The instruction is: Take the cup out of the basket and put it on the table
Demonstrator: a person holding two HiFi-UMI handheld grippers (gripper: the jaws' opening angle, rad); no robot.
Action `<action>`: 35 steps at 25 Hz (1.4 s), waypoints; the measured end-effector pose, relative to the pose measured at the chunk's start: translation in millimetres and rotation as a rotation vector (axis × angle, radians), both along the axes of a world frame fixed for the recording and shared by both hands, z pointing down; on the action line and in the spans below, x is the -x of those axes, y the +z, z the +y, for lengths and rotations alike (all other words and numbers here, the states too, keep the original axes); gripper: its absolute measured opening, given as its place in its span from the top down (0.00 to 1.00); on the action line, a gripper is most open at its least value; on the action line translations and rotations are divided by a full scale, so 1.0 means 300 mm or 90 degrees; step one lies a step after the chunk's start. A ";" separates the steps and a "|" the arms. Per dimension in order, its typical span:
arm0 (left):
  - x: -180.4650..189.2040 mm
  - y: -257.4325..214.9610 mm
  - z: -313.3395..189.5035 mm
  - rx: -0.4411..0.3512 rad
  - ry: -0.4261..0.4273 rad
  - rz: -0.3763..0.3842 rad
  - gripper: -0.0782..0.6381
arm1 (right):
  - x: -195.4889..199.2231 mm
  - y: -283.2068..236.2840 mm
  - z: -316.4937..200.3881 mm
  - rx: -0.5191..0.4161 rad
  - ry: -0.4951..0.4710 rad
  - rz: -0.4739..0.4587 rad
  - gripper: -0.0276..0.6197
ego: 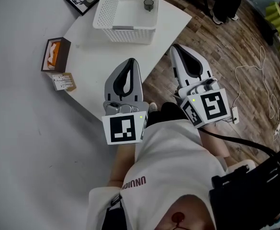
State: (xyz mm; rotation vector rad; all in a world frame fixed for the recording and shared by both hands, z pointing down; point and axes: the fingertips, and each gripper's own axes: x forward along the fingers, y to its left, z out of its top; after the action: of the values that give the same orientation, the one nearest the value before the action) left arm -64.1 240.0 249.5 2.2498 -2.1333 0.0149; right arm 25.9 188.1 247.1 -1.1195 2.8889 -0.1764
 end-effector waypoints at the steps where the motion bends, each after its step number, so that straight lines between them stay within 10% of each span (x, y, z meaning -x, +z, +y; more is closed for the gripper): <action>1: 0.006 0.000 0.000 -0.001 0.001 0.002 0.87 | 0.003 0.004 0.000 0.001 0.004 0.001 0.93; 35: 0.088 -0.087 -0.628 -0.027 -0.082 -0.044 0.87 | 0.060 -0.008 -0.744 0.001 -0.045 -0.035 0.93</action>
State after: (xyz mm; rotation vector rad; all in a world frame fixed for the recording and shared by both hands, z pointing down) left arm -90.5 51.5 223.3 2.1596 -2.3315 0.0441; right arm 7.9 -35.2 244.8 -0.9980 2.8819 -0.2093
